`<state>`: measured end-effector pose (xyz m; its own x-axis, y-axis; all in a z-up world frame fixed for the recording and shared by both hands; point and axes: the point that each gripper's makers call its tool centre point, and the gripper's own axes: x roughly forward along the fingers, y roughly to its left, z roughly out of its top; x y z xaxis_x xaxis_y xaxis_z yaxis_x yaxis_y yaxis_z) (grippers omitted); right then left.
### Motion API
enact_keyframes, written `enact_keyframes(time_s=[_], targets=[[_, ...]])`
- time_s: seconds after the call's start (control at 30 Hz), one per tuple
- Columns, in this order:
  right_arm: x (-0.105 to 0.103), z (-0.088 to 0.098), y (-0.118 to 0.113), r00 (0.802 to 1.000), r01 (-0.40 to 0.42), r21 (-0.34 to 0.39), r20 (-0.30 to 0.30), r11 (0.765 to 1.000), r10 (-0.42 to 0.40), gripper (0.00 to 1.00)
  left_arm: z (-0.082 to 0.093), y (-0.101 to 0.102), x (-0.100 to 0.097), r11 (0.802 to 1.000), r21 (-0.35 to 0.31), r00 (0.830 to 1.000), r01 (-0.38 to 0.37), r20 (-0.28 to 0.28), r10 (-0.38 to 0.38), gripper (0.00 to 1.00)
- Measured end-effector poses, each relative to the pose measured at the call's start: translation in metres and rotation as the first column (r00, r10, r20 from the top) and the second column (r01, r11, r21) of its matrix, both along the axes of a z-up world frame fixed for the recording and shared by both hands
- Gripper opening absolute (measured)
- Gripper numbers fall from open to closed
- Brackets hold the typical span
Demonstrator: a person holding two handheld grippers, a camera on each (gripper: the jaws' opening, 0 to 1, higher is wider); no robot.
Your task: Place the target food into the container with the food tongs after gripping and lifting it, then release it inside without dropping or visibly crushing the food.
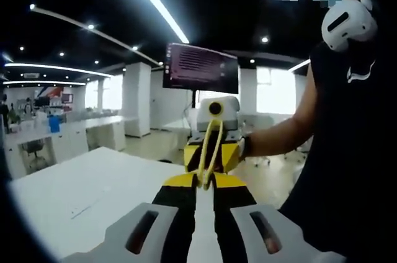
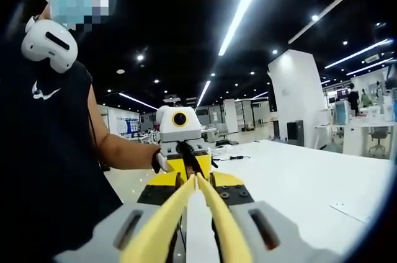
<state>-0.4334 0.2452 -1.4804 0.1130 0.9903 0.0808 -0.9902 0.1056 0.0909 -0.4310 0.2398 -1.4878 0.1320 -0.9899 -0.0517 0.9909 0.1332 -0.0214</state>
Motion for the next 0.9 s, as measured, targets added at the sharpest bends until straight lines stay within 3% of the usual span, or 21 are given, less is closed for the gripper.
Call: enact_keyframes(time_s=[0.23,0.37,0.47,0.57,0.7,0.9], targets=[[0.002,0.0,-0.001,1.0,0.023,-0.022,0.02,0.999,-0.023,0.25,-0.001,-0.003,0.005,1.0,-0.001,0.999,-0.027,0.029,0.027,0.21],[0.007,-0.002,-0.007,0.999,0.042,-0.042,0.016,0.998,-0.041,0.26,-0.006,0.002,0.01,0.998,0.005,0.997,-0.061,0.041,0.061,0.42],[0.012,-0.007,-0.015,0.998,0.061,-0.072,0.017,0.996,-0.06,0.27,-0.019,0.014,0.018,0.994,0.034,0.994,-0.108,0.027,0.108,0.56],[0.021,-0.019,-0.026,0.995,0.102,-0.127,0.033,0.987,-0.099,0.27,-0.036,0.034,0.031,0.978,0.065,0.98,-0.2,0.026,0.199,0.73],[0.024,-0.022,-0.038,0.992,0.127,-0.14,0.042,0.982,-0.122,0.27,-0.059,0.061,0.041,0.951,0.08,0.954,-0.298,0.004,0.298,1.0],[0.028,-0.025,-0.049,0.988,0.151,-0.177,0.056,0.973,-0.143,0.27,-0.087,0.094,0.044,0.912,0.151,0.922,-0.383,0.004,0.386,1.0]])
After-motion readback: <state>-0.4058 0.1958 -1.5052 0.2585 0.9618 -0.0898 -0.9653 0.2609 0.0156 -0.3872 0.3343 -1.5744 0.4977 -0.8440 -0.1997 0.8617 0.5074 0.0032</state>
